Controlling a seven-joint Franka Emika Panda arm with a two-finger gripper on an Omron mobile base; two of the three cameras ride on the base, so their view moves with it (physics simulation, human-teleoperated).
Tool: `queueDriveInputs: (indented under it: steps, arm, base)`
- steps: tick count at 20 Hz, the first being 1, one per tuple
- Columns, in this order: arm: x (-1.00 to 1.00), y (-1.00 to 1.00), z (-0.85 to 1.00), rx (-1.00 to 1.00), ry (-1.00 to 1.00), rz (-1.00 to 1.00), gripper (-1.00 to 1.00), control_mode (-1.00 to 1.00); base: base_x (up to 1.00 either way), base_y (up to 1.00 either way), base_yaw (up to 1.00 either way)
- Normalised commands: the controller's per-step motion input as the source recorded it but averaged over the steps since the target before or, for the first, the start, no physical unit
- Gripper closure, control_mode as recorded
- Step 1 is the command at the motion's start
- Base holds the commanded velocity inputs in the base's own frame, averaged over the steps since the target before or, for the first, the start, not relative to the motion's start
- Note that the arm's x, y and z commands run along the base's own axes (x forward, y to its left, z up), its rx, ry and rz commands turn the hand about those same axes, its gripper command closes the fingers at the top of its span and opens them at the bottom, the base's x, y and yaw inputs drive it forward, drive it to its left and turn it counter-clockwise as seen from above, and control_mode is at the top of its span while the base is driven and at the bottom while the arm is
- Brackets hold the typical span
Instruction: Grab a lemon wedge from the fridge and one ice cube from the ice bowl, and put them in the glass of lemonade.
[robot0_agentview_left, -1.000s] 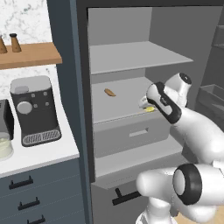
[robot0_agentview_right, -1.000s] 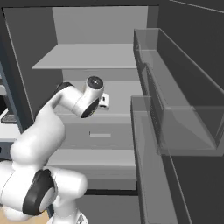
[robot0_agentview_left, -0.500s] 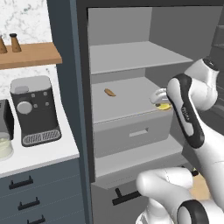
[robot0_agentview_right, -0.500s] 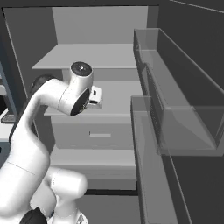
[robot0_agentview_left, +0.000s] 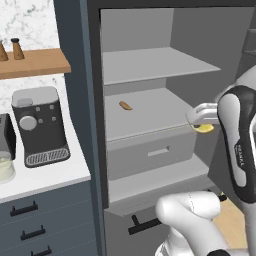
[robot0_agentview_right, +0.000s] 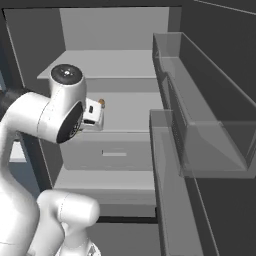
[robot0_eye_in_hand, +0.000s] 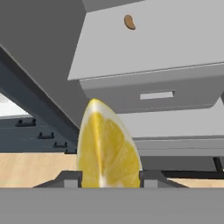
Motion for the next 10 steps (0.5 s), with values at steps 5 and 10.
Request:
queueDriveInputs:
  steps: [5,10]
  arm:
    - [-0.29,0.17,0.01,-0.04,0.00,-0.04,1.00,-1.00]
    - [-0.04,0.12,0.00,-0.01,0.00,-0.04,1.00,-1.00]
  base:
    - [0.00,0.00,0.00]
    - [0.00,0.00,0.00]
